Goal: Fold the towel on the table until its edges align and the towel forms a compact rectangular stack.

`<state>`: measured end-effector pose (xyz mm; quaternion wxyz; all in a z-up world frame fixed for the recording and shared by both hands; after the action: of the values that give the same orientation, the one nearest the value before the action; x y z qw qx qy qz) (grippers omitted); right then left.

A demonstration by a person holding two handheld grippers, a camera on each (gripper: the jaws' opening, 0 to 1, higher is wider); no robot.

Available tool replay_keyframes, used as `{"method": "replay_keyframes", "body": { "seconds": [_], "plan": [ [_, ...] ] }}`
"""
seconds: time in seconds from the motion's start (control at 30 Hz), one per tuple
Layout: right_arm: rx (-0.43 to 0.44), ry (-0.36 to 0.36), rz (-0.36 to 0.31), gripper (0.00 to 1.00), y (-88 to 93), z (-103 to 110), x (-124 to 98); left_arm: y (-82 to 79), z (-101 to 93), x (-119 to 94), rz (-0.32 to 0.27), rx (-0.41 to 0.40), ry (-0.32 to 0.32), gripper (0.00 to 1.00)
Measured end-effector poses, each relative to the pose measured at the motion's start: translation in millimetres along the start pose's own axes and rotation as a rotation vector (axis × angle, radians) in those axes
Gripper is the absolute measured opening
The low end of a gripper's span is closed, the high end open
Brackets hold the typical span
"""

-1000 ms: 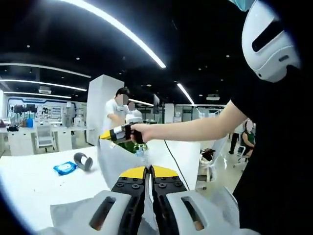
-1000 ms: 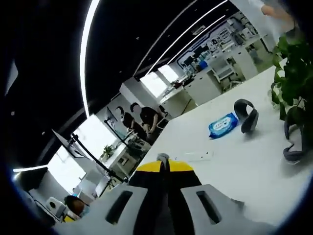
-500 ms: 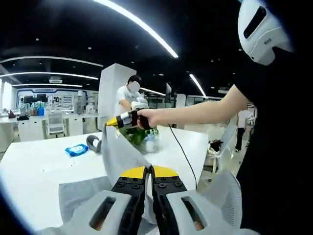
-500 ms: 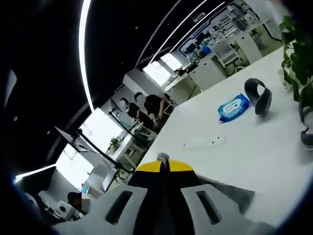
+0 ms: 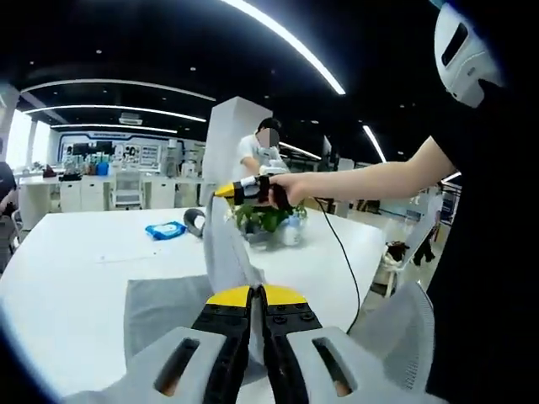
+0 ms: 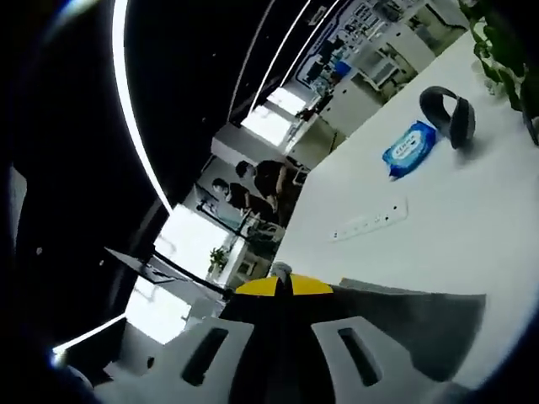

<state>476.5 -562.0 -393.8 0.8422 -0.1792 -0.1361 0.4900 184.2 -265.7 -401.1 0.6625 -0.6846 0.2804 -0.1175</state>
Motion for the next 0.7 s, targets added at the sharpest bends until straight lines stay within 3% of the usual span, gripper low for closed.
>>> {"method": "replay_keyframes", "body": {
  "seconds": [0.1, 0.43, 0.7],
  "plan": [
    [0.075, -0.022, -0.033, 0.0, 4.3, -9, 3, 5.7, 4.6, -1, 0.009, -0.017, -0.022, 0.03],
    [0.116, -0.018, -0.024, 0.0, 17.0, -19, 20, 26.5, 20.1, -9, 0.042, -0.068, -0.097, 0.03],
    [0.143, -0.056, -0.046, 0.0, 20.4, -10, 38, 23.1, 35.6, -16, -0.01, -0.128, -0.121, 0.03]
  ]
}}
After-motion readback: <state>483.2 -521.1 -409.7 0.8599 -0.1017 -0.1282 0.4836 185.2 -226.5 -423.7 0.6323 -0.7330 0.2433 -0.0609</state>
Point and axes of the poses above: the point that each gripper's makers call its tool centre point, and the gripper's own axes: x roughly forward along the fingers, z roughly to its left, y roughly out of its underside, the point moved 10 cm from there along -x, roughly backward along the fingers, and after that the axes turned 12 degrees about -y, right-handed, at the moved point
